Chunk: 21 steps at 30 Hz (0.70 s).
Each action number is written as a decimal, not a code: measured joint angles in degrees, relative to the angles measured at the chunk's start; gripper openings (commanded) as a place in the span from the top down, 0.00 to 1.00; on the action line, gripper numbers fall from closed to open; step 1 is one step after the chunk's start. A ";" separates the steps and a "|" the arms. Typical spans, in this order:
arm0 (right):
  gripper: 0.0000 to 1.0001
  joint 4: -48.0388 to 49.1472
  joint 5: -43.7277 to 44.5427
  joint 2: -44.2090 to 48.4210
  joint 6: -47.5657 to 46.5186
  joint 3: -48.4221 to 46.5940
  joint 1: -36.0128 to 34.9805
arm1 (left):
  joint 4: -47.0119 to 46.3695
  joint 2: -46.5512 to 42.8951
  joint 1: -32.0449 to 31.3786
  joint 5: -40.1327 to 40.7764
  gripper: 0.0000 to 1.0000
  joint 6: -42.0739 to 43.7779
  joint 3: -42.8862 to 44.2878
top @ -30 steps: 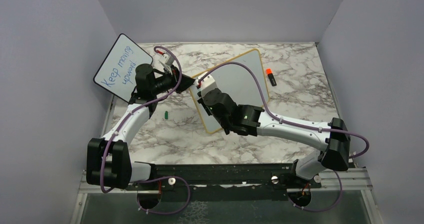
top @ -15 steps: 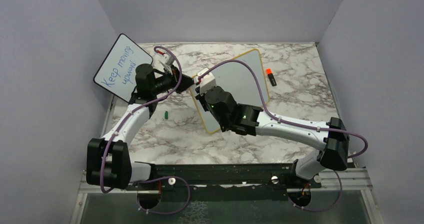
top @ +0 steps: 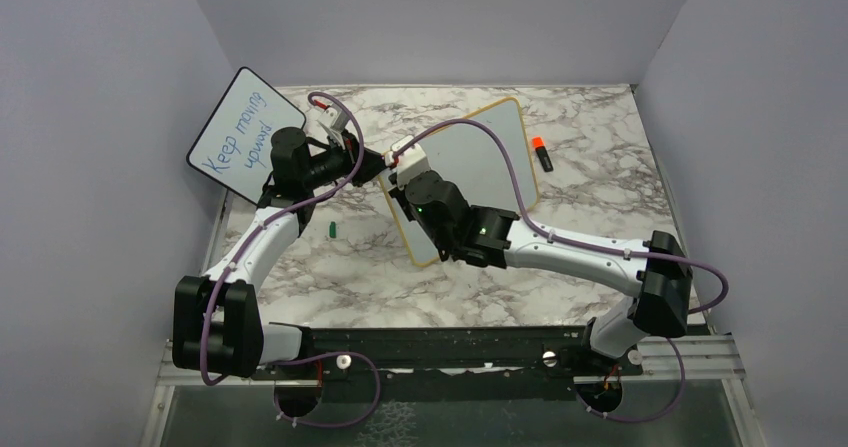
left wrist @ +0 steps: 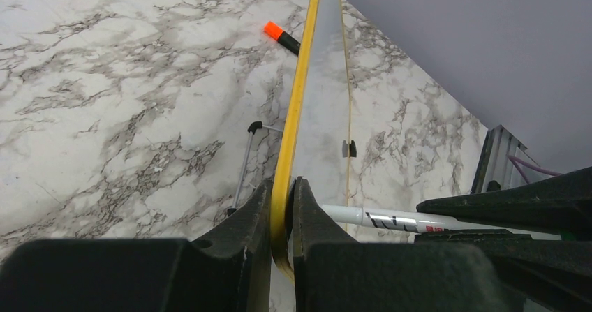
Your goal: Write a sentence on the whiteboard
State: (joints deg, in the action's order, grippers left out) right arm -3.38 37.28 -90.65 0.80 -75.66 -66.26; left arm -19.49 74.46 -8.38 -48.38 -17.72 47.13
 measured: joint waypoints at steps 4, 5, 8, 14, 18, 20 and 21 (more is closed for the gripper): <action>1.00 0.39 0.00 -0.13 -0.02 0.00 0.02 | 0.04 0.00 0.00 0.00 1.00 0.02 0.00; 1.00 0.46 0.02 -0.15 -0.02 0.00 0.02 | 0.07 0.00 0.00 0.02 1.00 0.02 0.00; 1.00 0.74 0.26 -0.22 -0.26 0.00 0.13 | 0.09 0.00 0.00 0.04 1.00 0.09 0.02; 1.00 0.92 1.75 -0.22 -1.18 0.00 0.61 | 0.31 0.00 0.00 0.15 1.00 0.31 0.09; 1.00 0.94 2.73 -0.22 -1.29 0.04 0.76 | 0.39 0.00 0.00 0.17 1.00 0.42 0.11; 1.00 0.90 2.84 -0.20 -1.27 0.13 0.76 | 0.44 0.00 0.00 0.17 1.00 0.42 0.11; 1.00 0.85 2.89 -0.20 -1.27 0.20 0.76 | 0.46 0.00 0.00 0.20 1.00 0.44 0.11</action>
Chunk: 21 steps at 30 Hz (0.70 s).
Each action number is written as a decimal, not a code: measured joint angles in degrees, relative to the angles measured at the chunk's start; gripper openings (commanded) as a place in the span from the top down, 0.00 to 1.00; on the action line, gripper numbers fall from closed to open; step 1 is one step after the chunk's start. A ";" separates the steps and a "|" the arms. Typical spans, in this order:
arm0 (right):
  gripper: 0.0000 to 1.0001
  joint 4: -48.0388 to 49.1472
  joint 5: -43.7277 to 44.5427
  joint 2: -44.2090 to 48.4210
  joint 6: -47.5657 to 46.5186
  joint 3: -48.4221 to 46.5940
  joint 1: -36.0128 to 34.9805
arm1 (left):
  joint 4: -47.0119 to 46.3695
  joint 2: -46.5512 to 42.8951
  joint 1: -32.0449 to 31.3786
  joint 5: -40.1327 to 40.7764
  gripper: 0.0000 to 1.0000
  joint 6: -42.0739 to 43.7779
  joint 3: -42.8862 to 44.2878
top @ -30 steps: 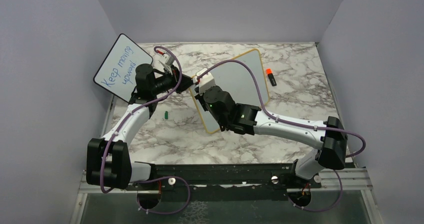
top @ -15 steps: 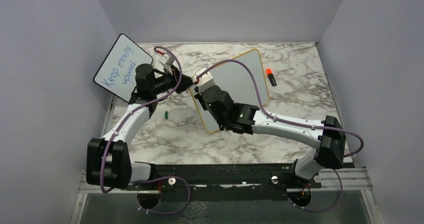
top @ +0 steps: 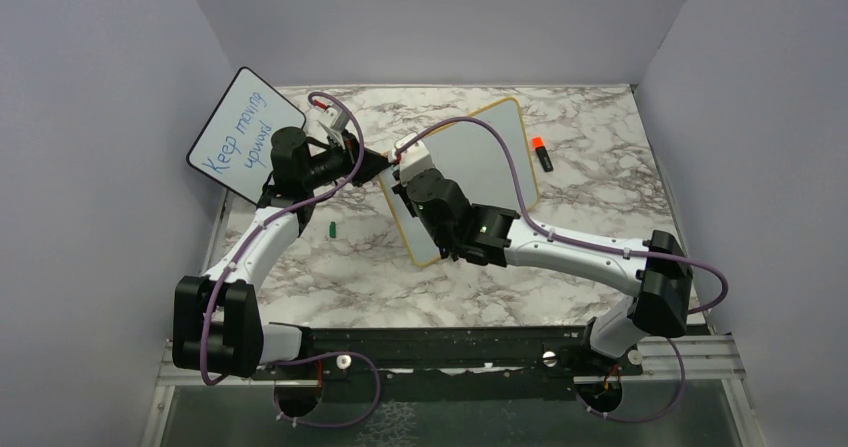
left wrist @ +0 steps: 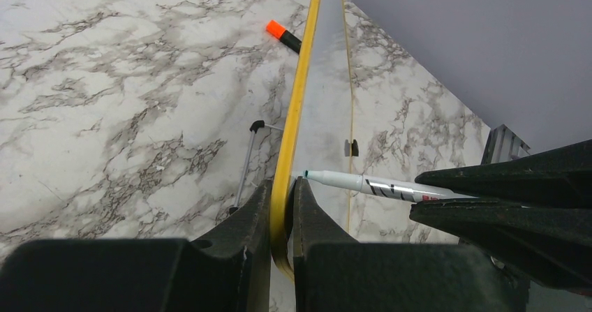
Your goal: Write a sentence on the whiteboard
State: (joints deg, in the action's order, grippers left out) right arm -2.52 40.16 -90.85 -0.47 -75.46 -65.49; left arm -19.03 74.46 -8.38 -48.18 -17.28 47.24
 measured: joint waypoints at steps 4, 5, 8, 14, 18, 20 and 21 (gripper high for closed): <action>1.00 -0.79 0.02 0.17 0.96 0.13 0.04 | 0.04 0.00 0.00 0.00 1.00 0.00 0.00; 1.00 -0.98 0.00 0.22 1.29 0.17 0.09 | 0.07 0.00 0.00 0.00 1.00 0.00 0.00; 1.00 -1.90 -0.02 0.61 2.32 0.66 0.20 | 0.09 0.00 0.00 0.04 1.00 0.02 0.00; 1.00 -3.98 -0.92 0.98 3.76 0.92 0.26 | 0.26 0.00 0.00 0.11 1.00 0.09 0.00; 1.00 -4.50 -2.32 1.07 4.15 0.92 0.26 | 0.28 0.00 0.00 0.13 1.00 0.24 0.00; 1.00 -4.66 -2.99 1.07 4.17 0.92 0.26 | 0.31 0.00 0.00 0.17 1.00 0.28 0.00; 1.00 -4.74 -3.43 1.07 4.24 0.92 0.26 | 0.33 0.00 0.00 0.22 1.00 0.31 0.00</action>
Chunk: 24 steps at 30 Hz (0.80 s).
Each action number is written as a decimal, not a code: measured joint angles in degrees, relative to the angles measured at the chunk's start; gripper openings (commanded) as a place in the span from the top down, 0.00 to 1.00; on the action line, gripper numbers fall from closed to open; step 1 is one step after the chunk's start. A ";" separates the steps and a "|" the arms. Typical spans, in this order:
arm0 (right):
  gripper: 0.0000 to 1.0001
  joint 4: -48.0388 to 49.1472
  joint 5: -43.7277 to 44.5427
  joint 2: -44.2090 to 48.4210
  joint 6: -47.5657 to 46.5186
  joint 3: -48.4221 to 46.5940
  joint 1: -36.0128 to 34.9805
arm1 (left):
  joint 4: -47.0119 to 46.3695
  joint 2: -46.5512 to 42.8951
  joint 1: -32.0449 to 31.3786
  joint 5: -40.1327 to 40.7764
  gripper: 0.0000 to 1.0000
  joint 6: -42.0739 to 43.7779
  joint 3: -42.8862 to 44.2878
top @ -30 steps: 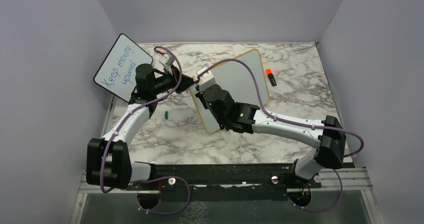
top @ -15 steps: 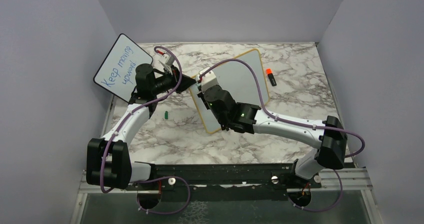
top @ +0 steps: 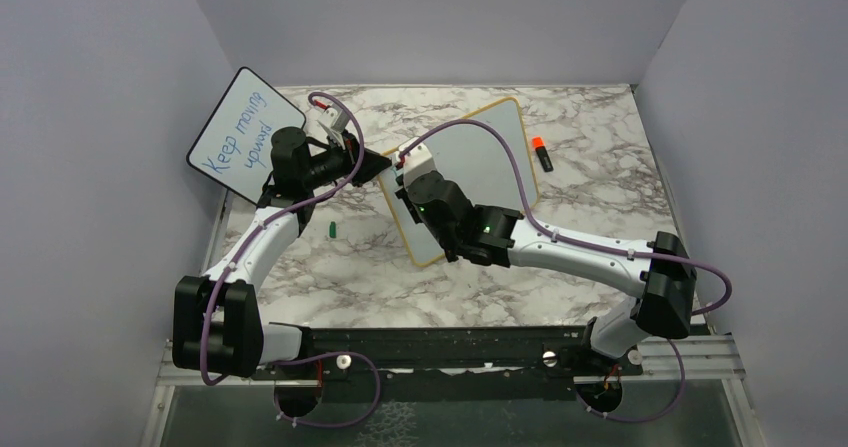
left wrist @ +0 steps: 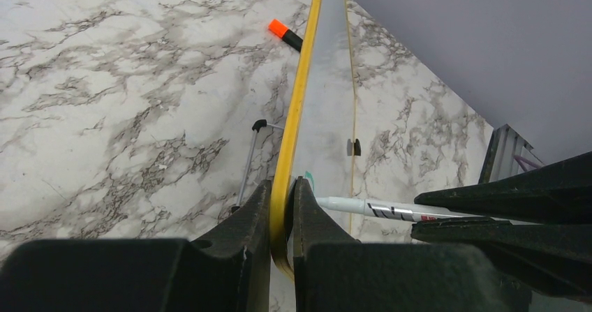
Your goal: Write a sentence on the whiteboard
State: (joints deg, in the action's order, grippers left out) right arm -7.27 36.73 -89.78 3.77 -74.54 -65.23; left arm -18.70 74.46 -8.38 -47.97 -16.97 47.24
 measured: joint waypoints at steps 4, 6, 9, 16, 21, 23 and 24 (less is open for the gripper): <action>1.00 -0.11 -1.22 0.00 0.28 0.00 0.00 | 0.09 0.00 0.00 0.07 1.00 0.11 0.00; 1.00 -0.11 -1.70 0.00 0.33 0.00 0.00 | 0.13 0.00 0.00 0.09 1.00 0.11 0.02; 1.00 -0.11 -1.86 0.00 0.31 0.00 0.00 | 0.20 0.00 0.00 0.15 1.00 0.13 0.02; 1.00 -0.11 -2.03 0.26 0.31 0.00 0.07 | 0.63 0.00 0.00 0.20 1.00 0.13 0.26; 1.00 -0.11 -3.26 0.61 0.31 0.00 0.11 | 0.81 0.00 -0.02 0.22 1.00 0.15 0.44; 1.00 -0.11 -3.72 0.85 0.31 0.00 0.11 | 0.94 0.00 -0.04 0.22 1.00 0.15 0.59; 1.00 -0.09 -3.85 1.01 0.31 0.00 0.11 | 1.05 0.00 -0.11 0.22 1.00 0.20 0.66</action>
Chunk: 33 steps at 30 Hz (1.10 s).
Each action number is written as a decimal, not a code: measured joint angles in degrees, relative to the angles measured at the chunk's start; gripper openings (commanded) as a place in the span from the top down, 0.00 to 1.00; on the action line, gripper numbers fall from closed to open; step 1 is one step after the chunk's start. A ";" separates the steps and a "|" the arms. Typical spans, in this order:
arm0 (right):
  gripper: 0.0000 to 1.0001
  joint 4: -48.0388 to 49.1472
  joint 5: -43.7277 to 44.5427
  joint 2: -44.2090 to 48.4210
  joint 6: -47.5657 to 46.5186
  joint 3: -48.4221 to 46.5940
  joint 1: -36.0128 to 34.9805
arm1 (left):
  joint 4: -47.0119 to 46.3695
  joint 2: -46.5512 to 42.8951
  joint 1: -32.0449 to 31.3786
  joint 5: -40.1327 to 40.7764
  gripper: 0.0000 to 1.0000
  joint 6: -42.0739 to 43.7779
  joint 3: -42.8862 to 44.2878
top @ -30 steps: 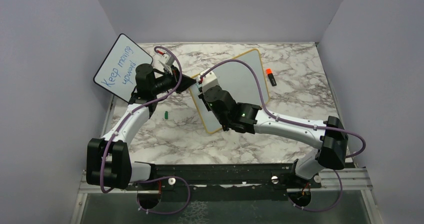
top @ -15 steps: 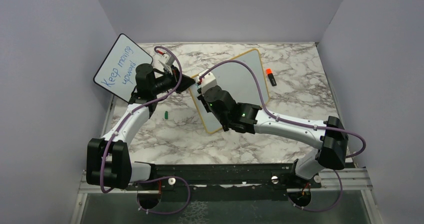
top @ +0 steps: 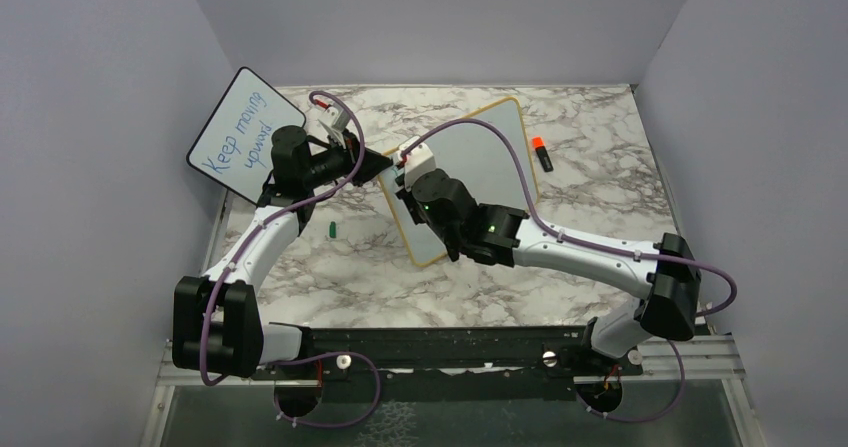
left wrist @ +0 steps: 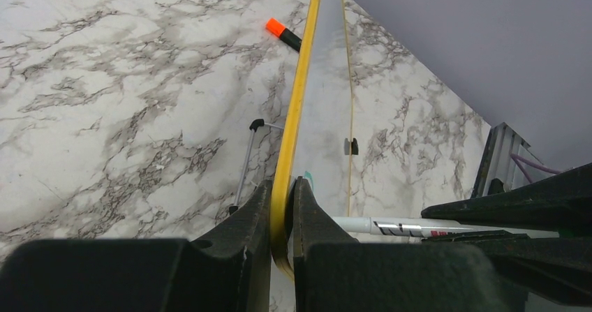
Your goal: Write a sentence on the whiteboard
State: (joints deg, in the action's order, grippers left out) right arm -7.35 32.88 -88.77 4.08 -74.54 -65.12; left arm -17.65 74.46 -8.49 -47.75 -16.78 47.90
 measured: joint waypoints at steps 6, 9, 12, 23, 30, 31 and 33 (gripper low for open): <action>1.00 0.02 0.90 2.45 -0.70 1.42 0.00 | 0.24 0.00 -0.15 0.37 1.00 0.33 0.11; 1.00 0.04 2.08 3.80 -1.38 2.43 0.15 | 0.46 0.00 -0.15 0.48 1.00 0.37 0.24; 1.00 0.09 2.93 4.26 -1.77 3.04 0.66 | 0.72 0.00 -0.17 0.66 1.00 0.46 0.33; 1.00 1.01 3.50 4.31 -2.21 3.91 1.49 | 2.03 0.00 -0.26 0.90 1.00 1.11 0.85; 1.00 1.64 3.48 4.31 -2.21 3.91 1.49 | 2.08 0.00 -0.26 0.90 1.00 1.20 0.85; 1.00 1.77 3.48 4.31 -2.21 3.91 1.49 | 2.08 0.00 -0.26 0.90 1.00 1.20 0.85; 1.00 1.79 3.45 4.31 -2.21 3.91 1.49 | 2.08 0.00 -0.26 0.90 1.00 1.20 0.85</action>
State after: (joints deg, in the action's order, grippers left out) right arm -5.56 36.34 -84.47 1.87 -70.63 -63.64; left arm -15.57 74.46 -8.75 -46.85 -15.57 48.75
